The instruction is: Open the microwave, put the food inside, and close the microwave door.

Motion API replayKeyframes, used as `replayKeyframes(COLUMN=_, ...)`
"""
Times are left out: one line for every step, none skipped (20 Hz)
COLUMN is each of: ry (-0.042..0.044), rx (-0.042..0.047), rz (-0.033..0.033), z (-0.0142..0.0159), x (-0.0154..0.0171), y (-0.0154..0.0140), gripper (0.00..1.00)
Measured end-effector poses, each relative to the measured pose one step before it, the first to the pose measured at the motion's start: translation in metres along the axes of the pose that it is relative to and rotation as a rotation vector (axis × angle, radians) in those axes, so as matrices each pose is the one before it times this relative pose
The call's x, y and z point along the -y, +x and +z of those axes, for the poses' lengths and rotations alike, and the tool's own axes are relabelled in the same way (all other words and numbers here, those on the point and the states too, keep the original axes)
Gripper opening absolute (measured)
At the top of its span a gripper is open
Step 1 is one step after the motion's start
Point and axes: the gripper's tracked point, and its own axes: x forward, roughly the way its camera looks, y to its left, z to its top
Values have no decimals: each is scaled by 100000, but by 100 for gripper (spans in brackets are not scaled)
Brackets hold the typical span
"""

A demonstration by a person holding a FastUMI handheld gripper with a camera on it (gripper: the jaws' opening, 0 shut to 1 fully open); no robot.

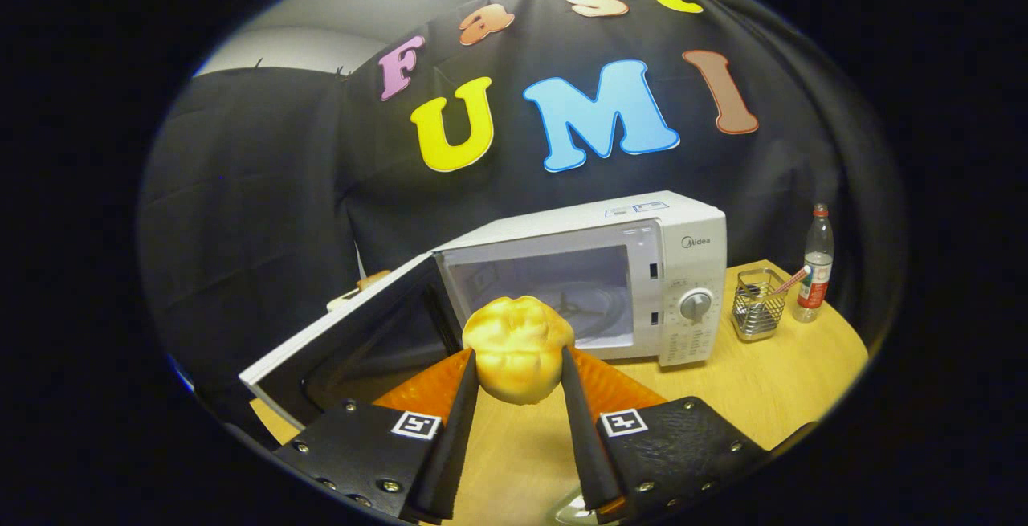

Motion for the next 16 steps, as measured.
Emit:
replayKeyframes(ry=4039, rx=1013, rz=128, z=438, x=-417, y=1111, gripper=58)
replayKeyframes(ry=2610, rx=1319, rz=-24, z=302, x=-272, y=915, gripper=58)
replayKeyframes(ry=2217, rx=1781, rz=-466, z=402, x=-251, y=1063, gripper=58)
replayKeyframes(ry=1545, rx=1195, rz=-556, z=29, x=-100, y=829, gripper=58)
replayKeyframes(ry=1921, rx=1328, rz=-440, z=91, x=-156, y=995, gripper=58)
replayKeyframes(ry=1930, rx=508, rz=-160, z=-233, x=-100, y=878, gripper=58)
replayKeyframes(ry=2606, rx=176, rz=-35, z=-161, x=-135, y=764, gripper=58)
replayKeyframes(ry=3546, rx=2, rz=319, z=-311, x=-151, y=896, gripper=58)
replayKeyframes(ry=2744, rx=37, rz=64, z=-139, x=-111, y=693, gripper=58)
replayKeyframes(ry=2650, rx=511, rz=-589, z=-148, x=3, y=956, gripper=58)
replayKeyframes(ry=1343, rx=743, rz=-412, z=-57, x=58, y=770, gripper=58)
replayKeyframes(ry=1236, rx=1040, rz=-690, z=-60, x=135, y=907, gripper=58)
replayKeyframes(ry=1419, rx=931, rz=-859, z=-133, x=403, y=961, gripper=58)
replayKeyframes(ry=1809, rx=811, rz=-1542, z=-220, x=617, y=1131, gripper=58)
replayKeyframes(ry=1652, rx=694, rz=-1704, z=-92, x=617, y=981, gripper=58)
replayKeyframes(ry=2131, rx=408, rz=-935, z=-229, x=635, y=1334, gripper=58)
